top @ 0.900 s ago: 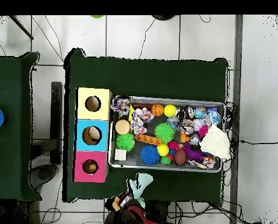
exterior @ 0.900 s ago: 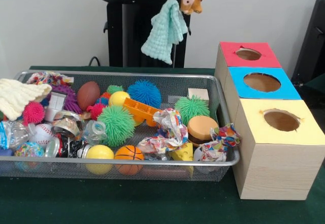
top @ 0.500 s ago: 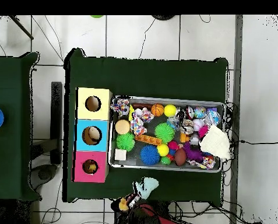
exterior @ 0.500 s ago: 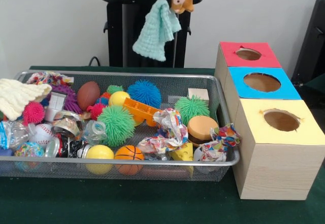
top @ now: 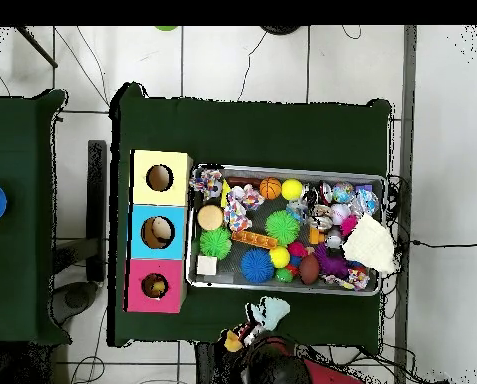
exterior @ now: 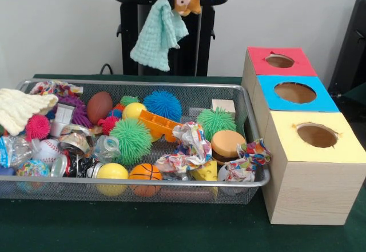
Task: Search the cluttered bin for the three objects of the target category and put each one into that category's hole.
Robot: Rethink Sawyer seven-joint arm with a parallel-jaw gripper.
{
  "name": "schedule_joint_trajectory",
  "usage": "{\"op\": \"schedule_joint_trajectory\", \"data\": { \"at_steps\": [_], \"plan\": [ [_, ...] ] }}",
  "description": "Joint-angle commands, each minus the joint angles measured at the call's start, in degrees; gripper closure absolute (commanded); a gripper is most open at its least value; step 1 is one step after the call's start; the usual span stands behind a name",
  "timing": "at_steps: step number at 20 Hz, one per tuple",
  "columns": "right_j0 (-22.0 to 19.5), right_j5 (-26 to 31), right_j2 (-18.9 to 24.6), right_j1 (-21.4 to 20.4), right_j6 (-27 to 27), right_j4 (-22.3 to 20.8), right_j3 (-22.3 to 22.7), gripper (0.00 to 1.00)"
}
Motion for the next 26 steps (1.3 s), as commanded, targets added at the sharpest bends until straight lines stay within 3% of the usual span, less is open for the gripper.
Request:
{"op": "schedule_joint_trajectory", "data": {
  "at_steps": [1, 3, 5, 19, 26],
  "plan": [
    [-4.4, 5.4, 8.8, 4.9, -11.6, -2.5, -10.2, 1.0],
    [-6.7, 2.6, 10.9, 6.6, -11.4, -1.0, -9.6, 1.0],
    [-7.9, 0.2, 12.2, 7.6, -11.3, -2.2, -10.4, 1.0],
    [-11.4, -9.0, 12.3, 17.7, -6.2, -15.0, -16.4, 1.0],
    [-13.0, -16.3, 11.3, 23.5, -3.2, -19.6, -19.4, 1.0]
  ]
}}
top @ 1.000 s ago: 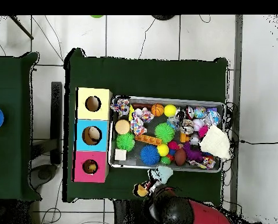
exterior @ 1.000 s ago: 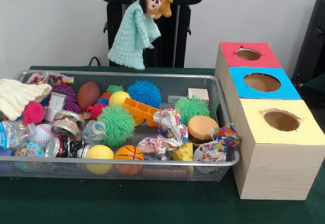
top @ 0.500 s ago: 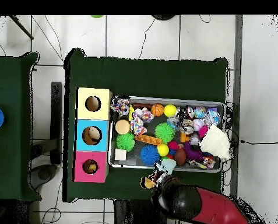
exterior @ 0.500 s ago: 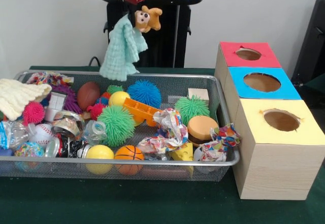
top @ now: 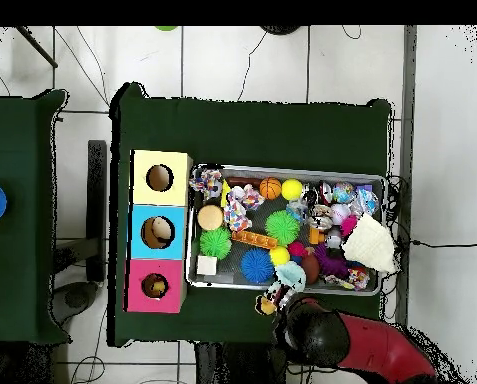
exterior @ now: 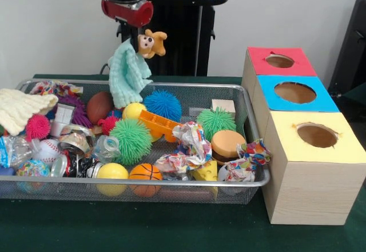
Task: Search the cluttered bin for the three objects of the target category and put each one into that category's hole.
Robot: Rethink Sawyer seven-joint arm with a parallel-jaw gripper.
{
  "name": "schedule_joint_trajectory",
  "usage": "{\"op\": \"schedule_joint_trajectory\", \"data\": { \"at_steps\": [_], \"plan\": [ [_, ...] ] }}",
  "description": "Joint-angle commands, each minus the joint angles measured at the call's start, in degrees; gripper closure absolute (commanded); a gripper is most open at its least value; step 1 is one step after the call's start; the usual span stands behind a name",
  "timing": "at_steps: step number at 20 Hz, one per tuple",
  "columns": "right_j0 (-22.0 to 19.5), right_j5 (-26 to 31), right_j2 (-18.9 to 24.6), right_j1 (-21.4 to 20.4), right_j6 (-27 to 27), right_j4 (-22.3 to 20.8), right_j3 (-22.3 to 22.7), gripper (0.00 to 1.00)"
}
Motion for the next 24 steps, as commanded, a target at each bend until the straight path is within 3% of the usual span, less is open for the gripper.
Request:
{"op": "schedule_joint_trajectory", "data": {
  "at_steps": [1, 11, 18, 24],
  "plan": [
    [-2.0, -7.9, 3.5, 7.5, -2.8, -6.1, -8.2, 1.0],
    [-2.2, -8.8, 1.1, 12.6, -2.1, -10.8, -11.8, 1.0],
    [-3.1, -3.7, 0.5, 22.6, -2.9, -11.7, -18.5, 1.0],
    [-5.7, -4.6, 2.9, 24.4, -4.5, -12.2, -19.0, 1.0]
  ]
}}
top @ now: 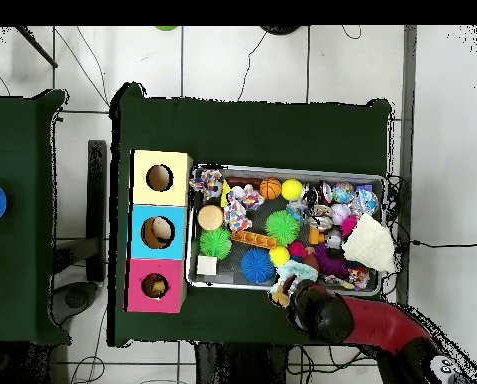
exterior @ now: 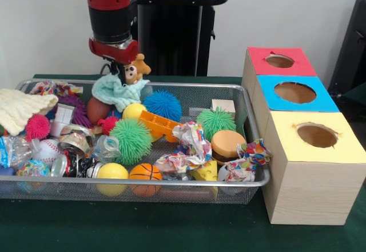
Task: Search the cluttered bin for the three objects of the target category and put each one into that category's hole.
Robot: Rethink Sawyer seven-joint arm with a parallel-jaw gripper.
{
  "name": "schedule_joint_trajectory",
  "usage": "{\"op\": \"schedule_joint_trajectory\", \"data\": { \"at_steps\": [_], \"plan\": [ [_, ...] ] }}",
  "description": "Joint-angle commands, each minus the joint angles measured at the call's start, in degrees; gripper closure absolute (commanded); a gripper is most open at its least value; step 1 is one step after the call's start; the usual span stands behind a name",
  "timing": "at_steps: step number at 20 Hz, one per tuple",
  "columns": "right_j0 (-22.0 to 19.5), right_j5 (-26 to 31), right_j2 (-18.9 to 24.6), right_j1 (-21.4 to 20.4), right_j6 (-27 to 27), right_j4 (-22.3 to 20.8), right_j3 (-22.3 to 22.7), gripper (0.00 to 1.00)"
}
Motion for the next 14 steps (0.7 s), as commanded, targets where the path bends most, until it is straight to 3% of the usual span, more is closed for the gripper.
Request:
{"op": "schedule_joint_trajectory", "data": {
  "at_steps": [1, 14],
  "plan": [
    [-3.0, 0.8, 3.0, 10.3, -4.5, -3.7, -9.8, 1.0],
    [-2.5, 0.1, 3.4, 9.1, -3.5, -3.6, -9.6, 1.0]
  ]
}}
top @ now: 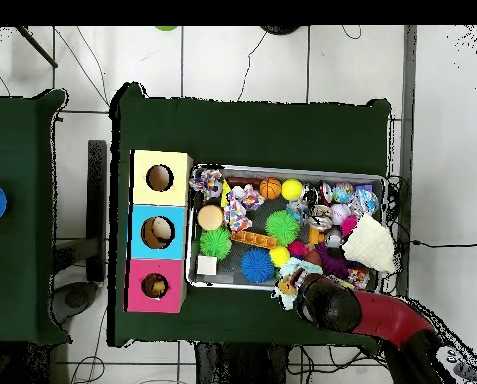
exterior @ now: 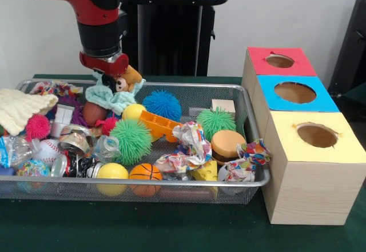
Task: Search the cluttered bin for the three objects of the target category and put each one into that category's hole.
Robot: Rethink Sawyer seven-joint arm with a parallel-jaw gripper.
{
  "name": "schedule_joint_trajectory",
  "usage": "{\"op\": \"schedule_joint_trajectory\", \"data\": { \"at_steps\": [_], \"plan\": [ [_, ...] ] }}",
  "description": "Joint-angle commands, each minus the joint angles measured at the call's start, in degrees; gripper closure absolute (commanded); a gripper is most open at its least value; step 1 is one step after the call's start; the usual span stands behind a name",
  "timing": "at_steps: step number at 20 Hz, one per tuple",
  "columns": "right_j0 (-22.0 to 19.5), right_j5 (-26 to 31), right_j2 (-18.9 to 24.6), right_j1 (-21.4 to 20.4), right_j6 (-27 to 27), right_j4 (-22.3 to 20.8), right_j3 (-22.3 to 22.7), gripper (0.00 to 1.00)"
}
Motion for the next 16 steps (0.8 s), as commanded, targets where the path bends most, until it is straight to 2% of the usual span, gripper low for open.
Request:
{"op": "schedule_joint_trajectory", "data": {
  "at_steps": [1, 5, 6, 12, 16],
  "plan": [
    [-0.5, 0.5, 3.1, 4.9, -3.6, -3.5, -6.1, 1.0],
    [-0.6, 2.3, 3.6, 5.8, -3.9, -2.4, -6.9, 1.0],
    [-0.8, 2.5, 3.8, 6.1, -4.1, -2.3, -6.9, 0.0],
    [-1.7, 1.3, 4.2, 6.1, -3.6, -2.4, -6.1, 0.0],
    [-0.5, -1.6, 2.7, 5.0, 0.0, -1.7, -6.2, 0.0]
  ]
}}
